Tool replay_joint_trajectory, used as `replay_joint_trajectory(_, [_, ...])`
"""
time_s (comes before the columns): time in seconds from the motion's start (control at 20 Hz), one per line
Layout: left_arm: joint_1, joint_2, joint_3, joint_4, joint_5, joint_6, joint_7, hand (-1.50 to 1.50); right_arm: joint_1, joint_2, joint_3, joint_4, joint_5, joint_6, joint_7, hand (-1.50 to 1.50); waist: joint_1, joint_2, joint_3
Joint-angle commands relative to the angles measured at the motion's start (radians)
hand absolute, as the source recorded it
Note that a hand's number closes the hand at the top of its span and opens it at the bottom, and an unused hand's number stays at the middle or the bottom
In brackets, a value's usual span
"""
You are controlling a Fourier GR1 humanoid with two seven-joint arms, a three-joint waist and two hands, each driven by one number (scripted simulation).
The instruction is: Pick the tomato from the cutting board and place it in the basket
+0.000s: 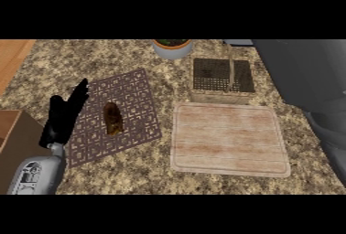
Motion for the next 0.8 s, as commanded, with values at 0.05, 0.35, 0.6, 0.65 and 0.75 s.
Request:
replay_joint_trajectory(0.05, [0.001, -0.003, 0.0, 0.007, -0.016, 0.011, -0.005, 0.0, 0.107, -0.03, -0.028, -0.135, -0.039, 0.089, 0.021, 1.5, -0.014, -0.002, 0.001])
replay_joint_trajectory(0.35, [0.051, 0.011, 0.009, -0.034, 0.012, -0.03, -0.027, 0.0, 0.216, -0.006, -0.013, -0.091, 0.001, 0.025, -0.047, 1.5, 0.006, 0.003, 0.0])
replay_joint_trajectory(0.6, [0.005, -0.02, -0.002, -0.026, -0.004, 0.001, 0.014, 0.0, 0.312, 0.033, -0.094, -0.117, -0.041, -0.061, -0.029, 1.5, 0.003, 0.005, 0.0])
replay_joint_trajectory(0.65, [0.035, -0.021, -0.013, -0.016, -0.022, 0.004, -0.013, 0.0, 0.327, 0.012, -0.122, -0.177, -0.065, -0.027, 0.007, 1.5, -0.006, 0.001, 0.0])
replay_joint_trajectory(0.75, [0.063, -0.012, -0.01, -0.055, -0.003, -0.02, -0.004, 0.0, 0.367, 0.049, -0.126, -0.181, -0.055, -0.097, -0.001, -1.5, 0.003, 0.002, 0.0])
